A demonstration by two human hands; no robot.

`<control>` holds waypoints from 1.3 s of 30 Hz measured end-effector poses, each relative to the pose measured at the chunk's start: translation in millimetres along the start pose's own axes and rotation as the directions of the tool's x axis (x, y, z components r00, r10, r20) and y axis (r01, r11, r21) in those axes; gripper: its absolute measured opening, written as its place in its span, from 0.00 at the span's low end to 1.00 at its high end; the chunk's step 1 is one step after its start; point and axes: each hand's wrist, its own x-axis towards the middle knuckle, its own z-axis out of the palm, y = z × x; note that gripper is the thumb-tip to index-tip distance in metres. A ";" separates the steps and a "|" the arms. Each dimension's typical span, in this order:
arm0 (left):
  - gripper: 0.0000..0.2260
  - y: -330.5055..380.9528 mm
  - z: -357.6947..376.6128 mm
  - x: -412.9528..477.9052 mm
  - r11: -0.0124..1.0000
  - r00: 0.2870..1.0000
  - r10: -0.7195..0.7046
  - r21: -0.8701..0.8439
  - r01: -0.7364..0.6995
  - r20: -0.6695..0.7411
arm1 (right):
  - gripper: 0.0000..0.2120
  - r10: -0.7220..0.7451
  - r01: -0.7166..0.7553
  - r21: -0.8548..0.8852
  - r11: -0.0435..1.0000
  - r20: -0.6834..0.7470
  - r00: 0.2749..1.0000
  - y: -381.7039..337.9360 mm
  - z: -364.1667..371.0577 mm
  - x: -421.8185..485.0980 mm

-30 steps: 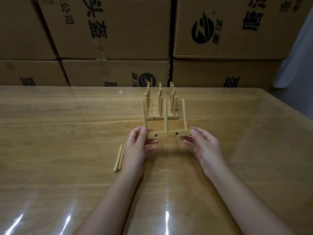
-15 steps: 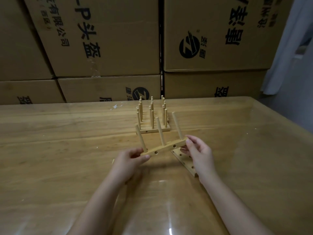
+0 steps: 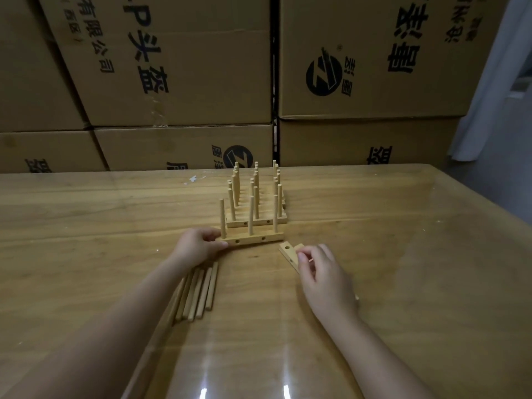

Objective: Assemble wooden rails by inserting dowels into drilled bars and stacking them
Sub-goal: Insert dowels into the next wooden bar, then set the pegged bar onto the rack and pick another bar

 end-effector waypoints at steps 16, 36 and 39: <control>0.15 3.1 29.2 51.4 0.995 0.982 -0.027 0.089 0.044 -0.189 | 0.09 0.028 -0.027 0.023 0.999 -0.029 0.999 -5.3 -3.7 0.2; 0.02 35.9 77.0 -89.8 0.898 0.996 0.055 -0.433 -0.082 -0.077 | 0.25 0.293 -0.160 -0.665 0.729 0.092 0.952 -5.7 -7.2 -1.5; 0.01 33.1 84.0 -102.7 0.849 0.996 0.068 -0.521 -0.085 -0.053 | 0.25 0.274 -0.156 -0.643 0.750 0.086 0.958 -5.1 -6.3 -0.4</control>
